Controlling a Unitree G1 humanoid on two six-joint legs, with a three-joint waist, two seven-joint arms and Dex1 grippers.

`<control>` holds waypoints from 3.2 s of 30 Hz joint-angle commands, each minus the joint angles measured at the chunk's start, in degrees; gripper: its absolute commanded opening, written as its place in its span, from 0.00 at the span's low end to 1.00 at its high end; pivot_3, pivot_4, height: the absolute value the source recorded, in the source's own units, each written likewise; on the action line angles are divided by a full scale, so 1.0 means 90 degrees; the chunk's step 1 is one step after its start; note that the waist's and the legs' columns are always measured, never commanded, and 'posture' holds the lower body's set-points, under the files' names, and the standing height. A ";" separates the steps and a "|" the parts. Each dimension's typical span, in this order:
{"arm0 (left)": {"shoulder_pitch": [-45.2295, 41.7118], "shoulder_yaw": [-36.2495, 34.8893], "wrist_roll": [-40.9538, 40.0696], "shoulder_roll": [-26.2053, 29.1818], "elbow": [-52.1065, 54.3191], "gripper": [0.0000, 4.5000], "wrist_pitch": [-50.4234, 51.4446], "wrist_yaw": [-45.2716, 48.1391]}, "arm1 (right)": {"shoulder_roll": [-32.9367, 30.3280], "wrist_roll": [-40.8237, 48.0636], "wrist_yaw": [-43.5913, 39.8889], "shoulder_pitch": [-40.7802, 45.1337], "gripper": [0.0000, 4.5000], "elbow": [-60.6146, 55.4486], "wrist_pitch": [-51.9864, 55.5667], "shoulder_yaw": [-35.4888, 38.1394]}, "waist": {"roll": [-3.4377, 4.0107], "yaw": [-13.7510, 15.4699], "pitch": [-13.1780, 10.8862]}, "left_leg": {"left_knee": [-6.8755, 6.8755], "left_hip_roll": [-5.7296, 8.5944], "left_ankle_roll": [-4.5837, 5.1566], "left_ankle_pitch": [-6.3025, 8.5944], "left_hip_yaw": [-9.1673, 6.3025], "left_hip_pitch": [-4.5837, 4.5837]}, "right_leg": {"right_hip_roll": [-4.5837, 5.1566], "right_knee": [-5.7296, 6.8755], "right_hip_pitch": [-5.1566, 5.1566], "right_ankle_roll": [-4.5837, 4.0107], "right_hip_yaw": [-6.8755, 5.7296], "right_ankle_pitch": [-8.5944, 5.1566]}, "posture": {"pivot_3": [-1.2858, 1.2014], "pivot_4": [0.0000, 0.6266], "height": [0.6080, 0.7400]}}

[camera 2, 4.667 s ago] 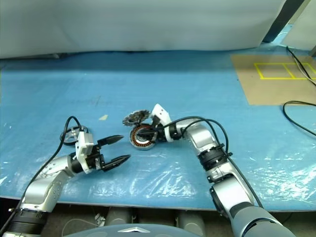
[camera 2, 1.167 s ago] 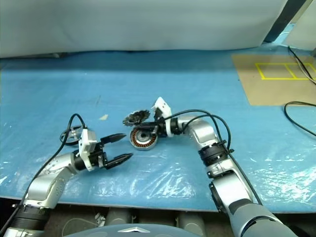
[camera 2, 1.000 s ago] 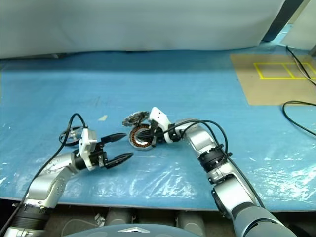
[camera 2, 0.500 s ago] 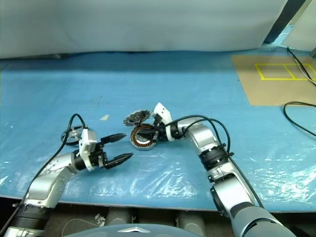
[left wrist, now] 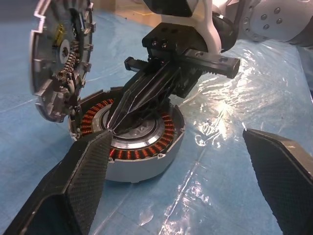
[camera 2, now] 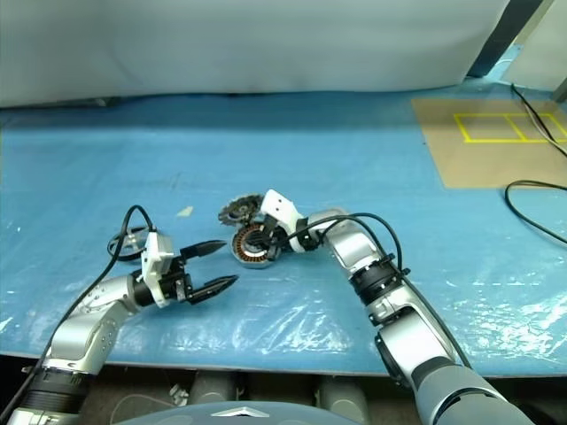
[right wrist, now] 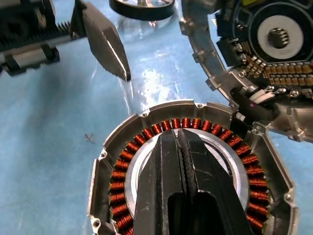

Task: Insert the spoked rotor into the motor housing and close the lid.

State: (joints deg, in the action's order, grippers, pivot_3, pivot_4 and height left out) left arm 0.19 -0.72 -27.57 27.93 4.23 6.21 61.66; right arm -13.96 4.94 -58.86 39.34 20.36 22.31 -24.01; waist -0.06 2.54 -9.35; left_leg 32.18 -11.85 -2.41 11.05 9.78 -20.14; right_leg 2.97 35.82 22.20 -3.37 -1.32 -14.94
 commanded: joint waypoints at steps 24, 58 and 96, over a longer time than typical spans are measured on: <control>0.0293 -0.0942 -0.0804 0.0339 0.0961 1.00 0.0605 -0.0455 | -0.0758 0.1529 -0.0622 -0.0434 0.00 -0.1755 0.1753 0.1258 | -0.0001 0.0038 -0.0001 | 0.0000 0.0001 0.0002 -0.0004 -0.0001 -0.0100 | -0.0004 0.0000 0.0085 0.0025 -0.0013 0.0017 | 0.52 0.24 1.00; -0.2662 -0.0818 0.1311 0.3698 -0.3671 1.00 -0.0067 0.1780 | -0.1174 0.1545 0.0678 -0.1727 0.00 -0.2231 0.1809 0.1443 | -0.0042 0.0326 0.0005 | 0.0037 -0.0003 -0.0023 0.0009 -0.0024 -0.0078 | -0.0030 0.0005 0.0058 0.0011 0.0001 0.0011 | 0.52 0.24 1.00; -0.6182 0.2022 0.4720 0.2273 -0.7738 1.00 -0.2902 0.2915 | -0.1723 0.2466 0.0929 -0.2640 0.00 -0.3944 0.2320 0.2086 | -0.0041 0.0365 0.0006 | 0.0025 0.0007 -0.0018 0.0003 -0.0034 -0.0091 | 0.0000 0.0021 0.0067 0.0046 -0.0016 0.0037 | 0.52 0.24 1.00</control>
State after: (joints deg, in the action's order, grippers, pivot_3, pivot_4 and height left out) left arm -56.61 17.66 14.73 48.32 -65.46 -19.52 88.03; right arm -28.98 25.00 -49.66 15.29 -11.72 43.74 -6.94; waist -0.43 5.83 -9.29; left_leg 32.40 -11.78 -2.57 11.08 9.47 -20.95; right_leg 2.98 36.02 22.80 -2.95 -1.45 -14.61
